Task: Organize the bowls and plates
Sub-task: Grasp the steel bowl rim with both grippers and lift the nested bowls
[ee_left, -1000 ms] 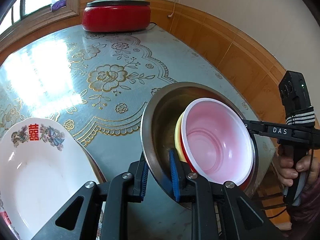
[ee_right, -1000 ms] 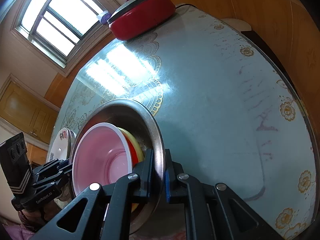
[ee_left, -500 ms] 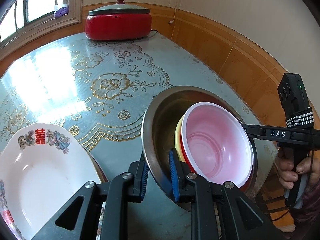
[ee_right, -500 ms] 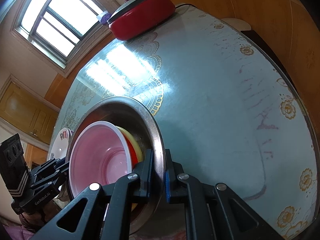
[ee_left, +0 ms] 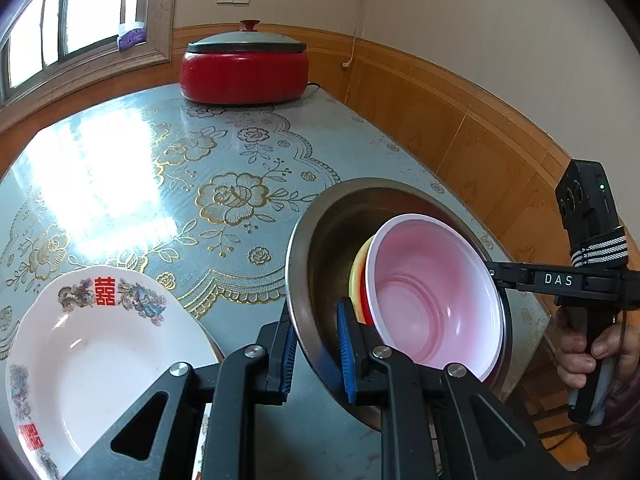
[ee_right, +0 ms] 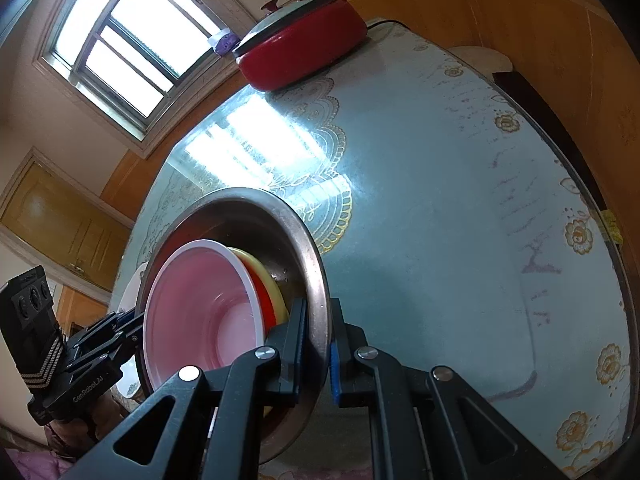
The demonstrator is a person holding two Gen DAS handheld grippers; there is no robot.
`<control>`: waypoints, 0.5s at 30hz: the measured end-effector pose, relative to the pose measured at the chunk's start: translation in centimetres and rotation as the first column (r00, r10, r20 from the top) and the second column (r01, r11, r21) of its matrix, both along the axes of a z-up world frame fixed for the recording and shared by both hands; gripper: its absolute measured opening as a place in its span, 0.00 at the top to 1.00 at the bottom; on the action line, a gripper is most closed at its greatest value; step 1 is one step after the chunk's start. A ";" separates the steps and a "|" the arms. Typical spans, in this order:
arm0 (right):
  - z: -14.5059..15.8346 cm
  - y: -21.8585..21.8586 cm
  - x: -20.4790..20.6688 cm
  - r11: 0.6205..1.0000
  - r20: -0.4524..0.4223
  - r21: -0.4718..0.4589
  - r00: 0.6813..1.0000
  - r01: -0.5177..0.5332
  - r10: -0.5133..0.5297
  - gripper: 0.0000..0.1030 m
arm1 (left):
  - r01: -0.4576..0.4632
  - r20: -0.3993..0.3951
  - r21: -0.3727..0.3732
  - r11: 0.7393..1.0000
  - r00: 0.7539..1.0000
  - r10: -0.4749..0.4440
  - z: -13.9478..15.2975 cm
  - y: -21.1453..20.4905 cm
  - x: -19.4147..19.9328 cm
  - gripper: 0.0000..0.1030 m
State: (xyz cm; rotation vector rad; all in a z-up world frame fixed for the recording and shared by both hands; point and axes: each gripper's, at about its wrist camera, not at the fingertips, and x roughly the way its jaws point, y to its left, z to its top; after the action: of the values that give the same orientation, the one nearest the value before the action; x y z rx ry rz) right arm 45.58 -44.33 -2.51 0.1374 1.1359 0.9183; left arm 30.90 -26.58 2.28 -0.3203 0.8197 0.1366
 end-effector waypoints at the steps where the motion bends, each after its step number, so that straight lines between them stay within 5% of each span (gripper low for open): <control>1: 0.3 0.1 0.0 1.000 0.005 0.008 1.000 -0.003 0.003 0.92 | -0.004 0.008 0.000 1.000 1.000 0.004 0.3 0.2 -0.2 0.83; 15: 4.8 7.2 -3.2 0.973 0.070 0.103 0.977 -0.207 0.200 0.91 | -0.183 0.099 -0.001 0.983 0.978 0.182 4.1 6.1 -5.8 0.83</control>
State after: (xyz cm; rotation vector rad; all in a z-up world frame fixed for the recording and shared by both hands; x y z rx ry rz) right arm 42.42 -37.15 2.30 0.0836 1.0578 1.1609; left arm 25.11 -20.48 6.37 -0.3915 0.6909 0.2935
